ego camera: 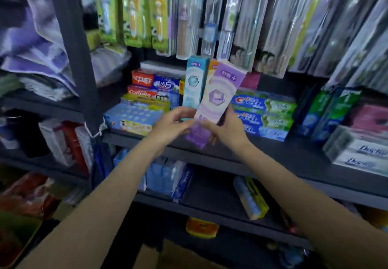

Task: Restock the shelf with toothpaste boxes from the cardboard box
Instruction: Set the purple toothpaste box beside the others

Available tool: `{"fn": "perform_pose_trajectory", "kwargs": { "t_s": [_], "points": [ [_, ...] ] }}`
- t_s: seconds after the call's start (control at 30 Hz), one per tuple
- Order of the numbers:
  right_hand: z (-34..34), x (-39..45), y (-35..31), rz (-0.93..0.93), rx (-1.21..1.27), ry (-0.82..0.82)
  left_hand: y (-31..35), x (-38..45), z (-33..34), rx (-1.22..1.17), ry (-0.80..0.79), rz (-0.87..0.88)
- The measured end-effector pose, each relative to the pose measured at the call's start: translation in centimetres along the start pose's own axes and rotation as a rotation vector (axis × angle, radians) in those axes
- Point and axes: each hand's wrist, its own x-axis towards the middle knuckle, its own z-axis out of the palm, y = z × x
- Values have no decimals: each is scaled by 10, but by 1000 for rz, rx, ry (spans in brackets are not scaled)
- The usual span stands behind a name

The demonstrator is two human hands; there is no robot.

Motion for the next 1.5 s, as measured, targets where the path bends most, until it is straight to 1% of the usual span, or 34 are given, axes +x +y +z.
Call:
{"fn": "perform_pose_trajectory", "kwargs": {
  "t_s": [0.17,0.3,0.43,0.63,0.8,0.97,1.1,1.2,1.3,1.5],
  "points": [
    [-9,68,9,108,-24,-96,-14,31,8,98,46,-73],
    [-10,90,18,173,-14,-183,-29,50,12,207,53,-135],
    [-6,104,26,197,35,-212,-41,65,15,230,96,-162],
    [-13,118,27,163,-107,-168,-53,81,24,250,117,-179],
    [-12,124,28,111,-253,-131,-55,87,35,238,84,-180],
    [-6,127,32,127,-258,-92,-54,94,38,288,84,-168],
    [2,124,36,120,-325,-28,-52,96,40,324,79,-124],
    [10,123,38,128,-319,8,-53,96,41,398,117,-73],
    [17,121,41,133,-347,49,-54,95,40,409,151,-59],
    [17,116,45,115,-390,50,-58,91,41,551,161,-4]
  ]
}}
